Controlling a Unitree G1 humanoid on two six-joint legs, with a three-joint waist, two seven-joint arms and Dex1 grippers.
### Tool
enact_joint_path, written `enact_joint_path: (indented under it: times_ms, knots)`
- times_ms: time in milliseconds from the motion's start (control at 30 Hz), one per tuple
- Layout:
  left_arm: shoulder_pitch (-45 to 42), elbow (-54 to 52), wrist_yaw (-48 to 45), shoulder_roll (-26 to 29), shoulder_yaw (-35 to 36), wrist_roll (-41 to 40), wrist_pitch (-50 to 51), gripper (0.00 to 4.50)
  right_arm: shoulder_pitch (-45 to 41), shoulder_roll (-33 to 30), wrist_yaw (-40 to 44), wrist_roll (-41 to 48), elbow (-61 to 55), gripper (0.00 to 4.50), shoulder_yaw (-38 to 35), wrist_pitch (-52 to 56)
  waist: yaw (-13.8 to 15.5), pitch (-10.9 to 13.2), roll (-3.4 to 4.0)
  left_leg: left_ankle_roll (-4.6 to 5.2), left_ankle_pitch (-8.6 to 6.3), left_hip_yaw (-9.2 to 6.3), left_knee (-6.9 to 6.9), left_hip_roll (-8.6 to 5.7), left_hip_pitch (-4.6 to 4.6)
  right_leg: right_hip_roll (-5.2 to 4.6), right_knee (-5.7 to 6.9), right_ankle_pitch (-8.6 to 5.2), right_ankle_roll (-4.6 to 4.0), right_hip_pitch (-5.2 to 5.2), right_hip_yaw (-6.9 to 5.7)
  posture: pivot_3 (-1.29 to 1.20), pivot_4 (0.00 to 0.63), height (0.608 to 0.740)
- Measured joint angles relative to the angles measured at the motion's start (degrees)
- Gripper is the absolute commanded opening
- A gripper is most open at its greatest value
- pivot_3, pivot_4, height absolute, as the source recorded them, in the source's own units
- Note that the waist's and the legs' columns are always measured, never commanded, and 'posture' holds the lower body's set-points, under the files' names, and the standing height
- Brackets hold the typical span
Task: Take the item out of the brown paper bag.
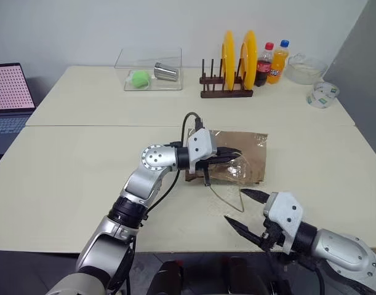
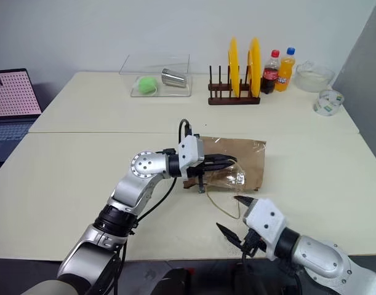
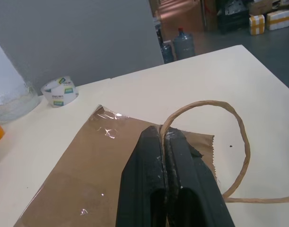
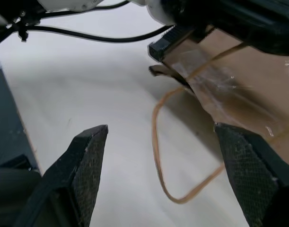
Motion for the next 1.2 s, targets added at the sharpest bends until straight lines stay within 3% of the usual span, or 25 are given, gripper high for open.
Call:
enact_joint_path:
  times_ms: [33, 133, 433, 600, 767, 967, 1200]
  knots:
    - [0.0, 0.0, 0.0, 0.0, 0.0, 0.0, 0.0, 0.02, -1.0, 0.5, 0.6, -0.6, 0.0, 3.78, 1.2, 1.5, 0.0, 0.0, 0.0, 0.0, 0.0, 0.0, 0.0, 0.0, -0.01, 0.0, 0.0, 0.0, 0.0, 0.0, 0.0, 0.0, 0.15, 0.74]
    - [-0.1, 0.1, 0.3, -0.3, 0.0, 0.3, -0.2, 0.0, -6.9, 4.4, 2.0, -4.8, 1.1, 3.17, 6.0, 5.9, 0.0, 0.0, 0.0, 0.0, 0.0, 0.0, 0.0, -0.01, 0.0, 0.0, 0.0, 0.0, 0.0, -0.01, 0.0, 0.0, 0.15, 0.74]
    - [-5.2, -0.1, 6.2, -2.1, 2.6, 0.6, 7.1, 0.0, -13.2, 5.8, 6.4, -16.6, 6.0, 0.06, 9.8, 12.5, 0.1, 0.0, -0.01, 0.0, 0.0, -0.04, 0.03, -0.02, -0.1, -0.01, -0.01, 0.01, 0.02, -0.06, -0.05, 0.0, 0.15, 0.74]
    - [-10.8, 1.4, 8.8, -3.7, 3.9, 0.1, 13.3, 0.0, -12.6, 3.9, 10.3, -22.7, 6.8, 0.02, 11.8, 12.0, 0.1, 0.0, -0.01, 0.0, 0.0, -0.04, 0.03, -0.02, -0.1, -0.01, -0.01, -0.01, 0.06, -0.06, -0.06, 0.0, 0.15, 0.74]
    - [-18.5, 9.9, 9.9, -4.8, 6.0, -0.5, 15.6, 0.0, -11.5, 3.6, 13.0, -29.3, 9.0, 0.02, 13.4, 9.4, 0.1, 0.0, -0.01, 0.0, 0.0, -0.02, 0.03, -0.02, -0.09, -0.01, -0.01, -0.04, 0.1, -0.07, -0.06, 0.0, 0.15, 0.74]
    - [-25.9, 23.1, 12.0, -5.5, 8.7, -0.2, 12.0, 0.0, -10.0, 4.1, 16.1, -33.7, 11.4, 0.02, 13.7, 7.0, 0.1, 0.1, -0.11, -0.02, 0.0, -0.05, 0.03, -0.02, -0.16, -0.01, -0.02, -0.02, 0.07, -0.15, -0.08, 0.0, 0.15, 0.74]
    - [-32.6, 29.7, 13.5, -5.3, 12.8, -0.1, 6.0, 0.0, -7.9, 6.0, 18.1, -36.9, 12.1, 0.02, 13.1, 5.1, -0.1, 0.0, -0.15, -0.13, 0.06, 0.0, 0.02, -0.05, -0.16, -0.04, -0.02, 0.0, 0.06, -0.15, -0.04, 0.0, 0.15, 0.74]
